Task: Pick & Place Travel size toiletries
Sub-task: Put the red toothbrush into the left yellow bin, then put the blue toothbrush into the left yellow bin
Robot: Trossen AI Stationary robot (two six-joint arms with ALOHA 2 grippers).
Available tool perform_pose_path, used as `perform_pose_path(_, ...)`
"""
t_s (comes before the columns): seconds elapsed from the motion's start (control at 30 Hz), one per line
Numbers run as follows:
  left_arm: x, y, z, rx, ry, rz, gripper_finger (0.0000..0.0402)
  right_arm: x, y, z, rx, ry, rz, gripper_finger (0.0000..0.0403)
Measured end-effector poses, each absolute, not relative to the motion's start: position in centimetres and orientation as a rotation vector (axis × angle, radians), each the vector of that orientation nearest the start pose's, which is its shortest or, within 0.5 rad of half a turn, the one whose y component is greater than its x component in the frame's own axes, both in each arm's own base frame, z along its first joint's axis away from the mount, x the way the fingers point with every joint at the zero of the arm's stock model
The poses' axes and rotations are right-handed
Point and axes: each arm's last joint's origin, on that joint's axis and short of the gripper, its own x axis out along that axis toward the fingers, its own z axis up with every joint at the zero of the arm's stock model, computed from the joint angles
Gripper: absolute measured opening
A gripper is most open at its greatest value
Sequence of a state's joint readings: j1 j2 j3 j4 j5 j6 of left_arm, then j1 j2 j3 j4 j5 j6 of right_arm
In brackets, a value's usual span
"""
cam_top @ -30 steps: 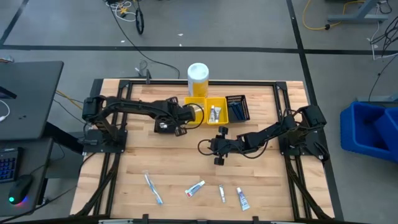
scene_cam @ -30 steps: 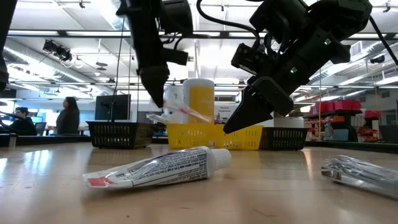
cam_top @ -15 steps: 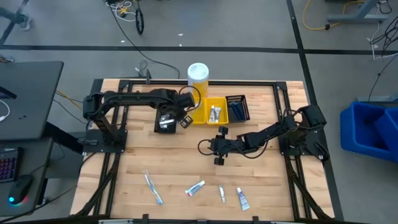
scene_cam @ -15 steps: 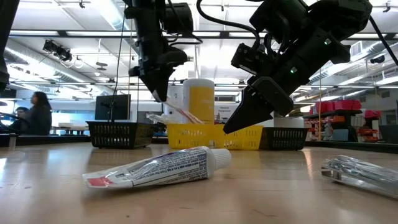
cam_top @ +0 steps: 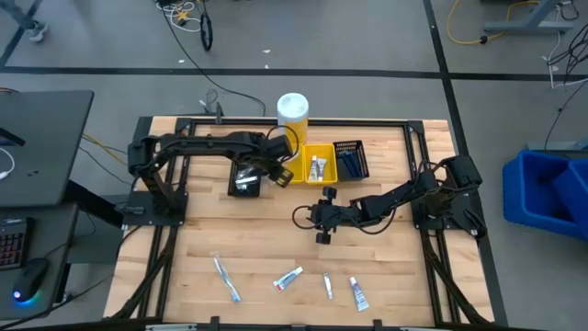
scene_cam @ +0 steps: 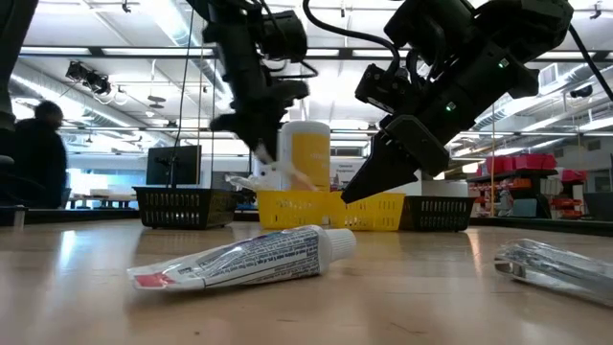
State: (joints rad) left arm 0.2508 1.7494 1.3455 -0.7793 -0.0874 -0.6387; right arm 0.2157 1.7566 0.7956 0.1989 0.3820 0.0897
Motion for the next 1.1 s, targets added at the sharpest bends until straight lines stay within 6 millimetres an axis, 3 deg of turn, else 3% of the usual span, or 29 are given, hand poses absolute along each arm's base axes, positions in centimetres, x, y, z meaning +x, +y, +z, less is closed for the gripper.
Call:
perform_pose_path(0.5, 34.4, 9.7, 23.4, -0.662, 0.999, 0.669, 0.0161, 32.1, 5.9, 13.1, -0.139, 0.721, -0.19, 0.014)
perform_pose_path(0.8, 35.2, 9.6, 23.9, -0.555, 0.96, 0.477, 0.0165, 32.1, 5.9, 13.1, -0.139, 0.721, -0.19, 0.014)
perform_pose_path(0.9, 34.6, 8.6, 24.2, -0.489, 1.028, 0.427, 0.0159, 32.2, 5.9, 13.1, -0.138, 0.718, -0.191, 0.014)
perform_pose_path(1.1, 32.6, 4.9, 26.2, -0.192, 1.097, 0.59, 0.0148, 32.2, 6.0, 13.2, -0.111, 0.708, -0.199, 0.015)
